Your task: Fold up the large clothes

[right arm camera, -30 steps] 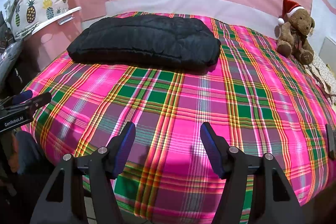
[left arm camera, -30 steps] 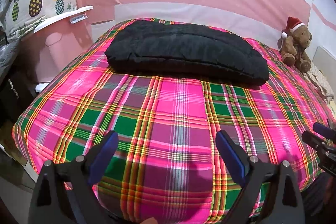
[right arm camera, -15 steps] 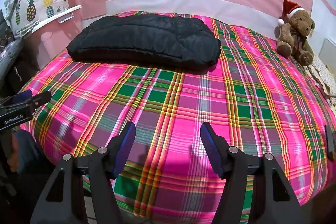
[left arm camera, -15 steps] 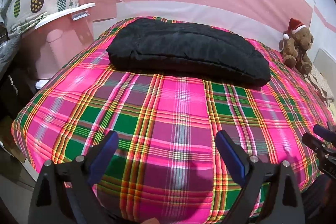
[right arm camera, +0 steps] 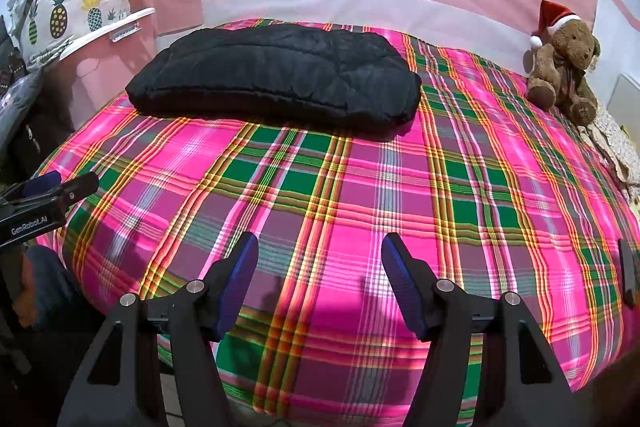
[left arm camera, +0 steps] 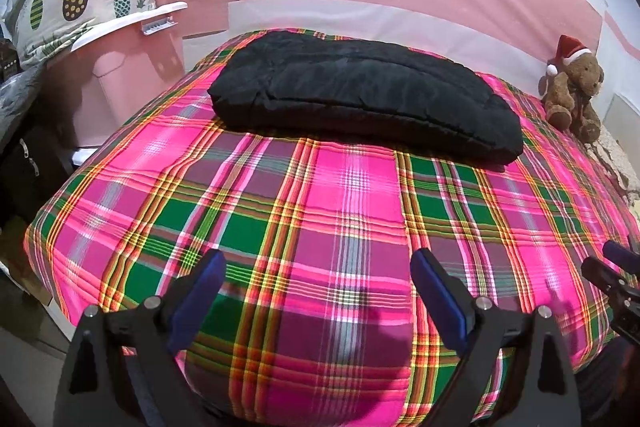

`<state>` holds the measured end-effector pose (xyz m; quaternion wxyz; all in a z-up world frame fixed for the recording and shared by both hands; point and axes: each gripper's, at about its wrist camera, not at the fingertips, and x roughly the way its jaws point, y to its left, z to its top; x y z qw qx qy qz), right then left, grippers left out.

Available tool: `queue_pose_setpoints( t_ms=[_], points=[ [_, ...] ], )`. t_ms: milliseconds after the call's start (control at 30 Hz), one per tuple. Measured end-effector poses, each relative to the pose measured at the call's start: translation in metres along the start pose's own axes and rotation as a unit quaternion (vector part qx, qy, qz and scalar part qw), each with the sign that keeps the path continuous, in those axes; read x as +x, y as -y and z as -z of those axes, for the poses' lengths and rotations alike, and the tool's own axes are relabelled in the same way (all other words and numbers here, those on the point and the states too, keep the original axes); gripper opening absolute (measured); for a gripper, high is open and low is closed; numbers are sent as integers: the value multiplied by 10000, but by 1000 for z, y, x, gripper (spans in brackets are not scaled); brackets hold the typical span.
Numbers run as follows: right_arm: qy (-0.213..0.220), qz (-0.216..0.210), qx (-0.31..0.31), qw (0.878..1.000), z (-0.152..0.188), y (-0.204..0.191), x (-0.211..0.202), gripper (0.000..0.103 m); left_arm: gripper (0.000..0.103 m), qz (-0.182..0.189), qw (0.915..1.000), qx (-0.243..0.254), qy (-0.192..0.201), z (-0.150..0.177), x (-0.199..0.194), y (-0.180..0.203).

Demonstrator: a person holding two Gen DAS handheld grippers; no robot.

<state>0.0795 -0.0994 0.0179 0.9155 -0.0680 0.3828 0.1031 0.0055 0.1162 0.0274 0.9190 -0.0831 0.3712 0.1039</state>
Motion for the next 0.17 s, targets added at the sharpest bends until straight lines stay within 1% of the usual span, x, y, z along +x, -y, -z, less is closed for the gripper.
queue_pose_setpoints(
  t_ms=[167],
  points=[
    [20, -6, 6, 10000, 0, 3, -1, 64, 95, -11, 10000, 11, 54, -1, -3, 0]
  ],
)
